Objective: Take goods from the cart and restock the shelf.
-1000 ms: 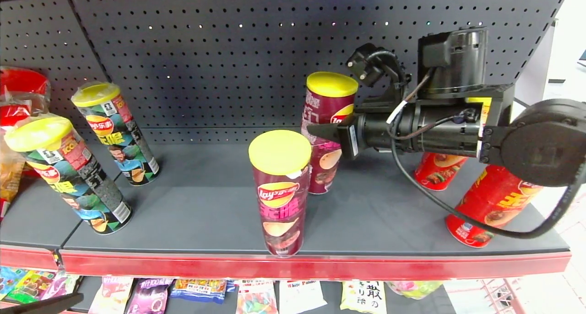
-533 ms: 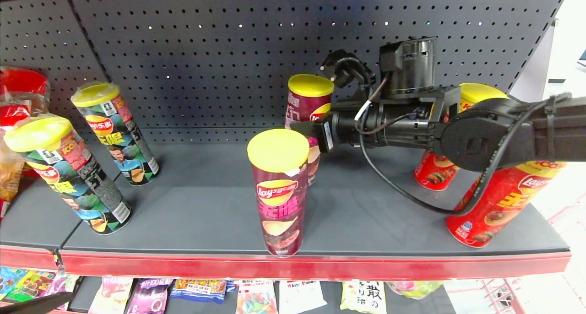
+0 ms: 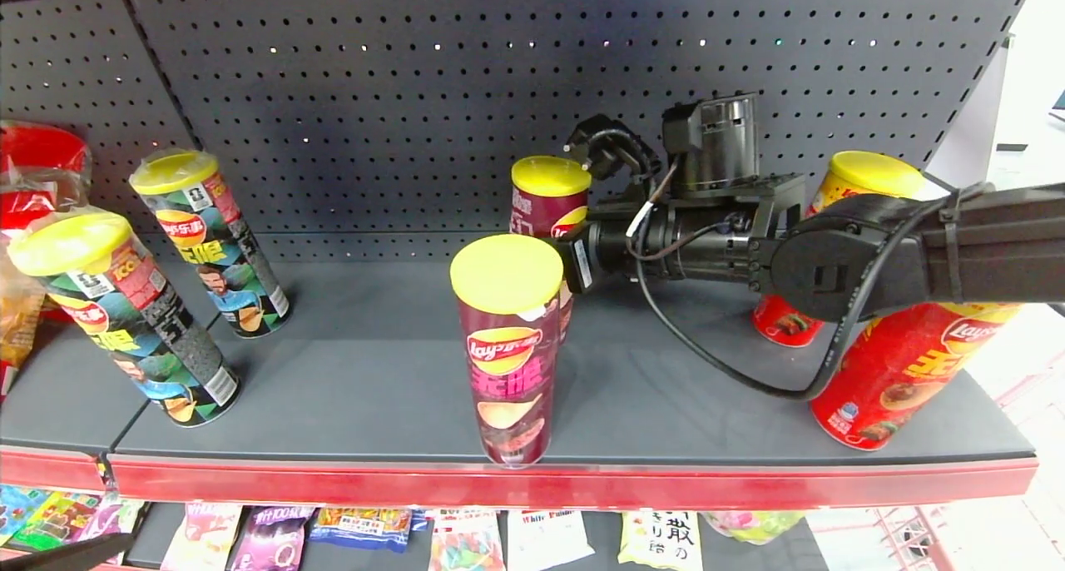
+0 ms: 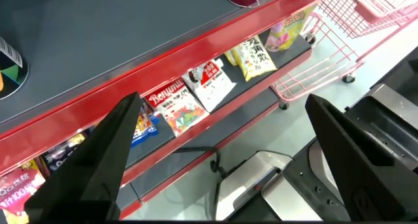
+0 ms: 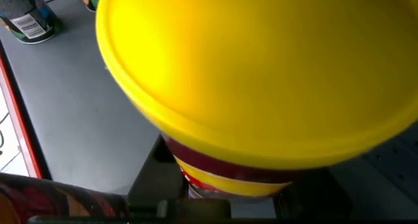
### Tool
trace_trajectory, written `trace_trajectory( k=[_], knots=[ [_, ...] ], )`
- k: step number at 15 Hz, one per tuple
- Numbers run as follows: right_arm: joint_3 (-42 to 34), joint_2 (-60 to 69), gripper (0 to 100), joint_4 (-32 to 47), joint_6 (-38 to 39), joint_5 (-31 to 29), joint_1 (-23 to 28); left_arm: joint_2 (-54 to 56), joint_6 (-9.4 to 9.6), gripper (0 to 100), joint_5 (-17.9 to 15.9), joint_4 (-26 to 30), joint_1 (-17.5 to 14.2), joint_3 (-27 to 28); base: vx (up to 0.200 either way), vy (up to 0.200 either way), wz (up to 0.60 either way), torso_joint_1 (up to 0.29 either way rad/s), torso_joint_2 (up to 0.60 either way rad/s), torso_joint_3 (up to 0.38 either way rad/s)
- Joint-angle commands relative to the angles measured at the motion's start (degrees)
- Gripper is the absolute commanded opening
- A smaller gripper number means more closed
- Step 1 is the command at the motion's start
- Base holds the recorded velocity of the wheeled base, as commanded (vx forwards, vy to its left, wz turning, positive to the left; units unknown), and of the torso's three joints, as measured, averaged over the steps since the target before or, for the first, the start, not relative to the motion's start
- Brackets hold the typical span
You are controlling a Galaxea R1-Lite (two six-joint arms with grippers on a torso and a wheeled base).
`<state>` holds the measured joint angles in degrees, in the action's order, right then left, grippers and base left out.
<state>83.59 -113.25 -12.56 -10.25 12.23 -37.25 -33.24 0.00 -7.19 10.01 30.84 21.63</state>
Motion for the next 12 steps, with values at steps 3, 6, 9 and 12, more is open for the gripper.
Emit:
trace_trajectory(
  k=[3,6,9,12],
  knots=[
    [-2.12,1.01,100,0.08,0.06,-0.10,-0.10,-0.42,0.00,100,-0.01,-0.08,0.01,-0.01,0.000,0.000,0.00,0.000,0.00,0.000],
    [-4.14,3.83,100,0.08,0.06,-0.45,-0.10,-0.68,0.00,100,-0.10,-0.08,0.01,-0.01,0.000,0.000,0.00,0.000,0.00,0.000],
    [-11.08,9.45,100,0.08,0.06,-0.71,0.08,-1.82,0.00,100,-0.01,-0.08,0.01,0.08,0.000,0.000,0.00,0.000,0.00,0.000],
    [-19.25,15.34,100,0.08,0.41,-3.61,0.43,-3.85,0.00,100,0.07,-0.16,0.01,0.08,0.000,0.000,0.00,0.000,0.00,0.000]
  ],
)
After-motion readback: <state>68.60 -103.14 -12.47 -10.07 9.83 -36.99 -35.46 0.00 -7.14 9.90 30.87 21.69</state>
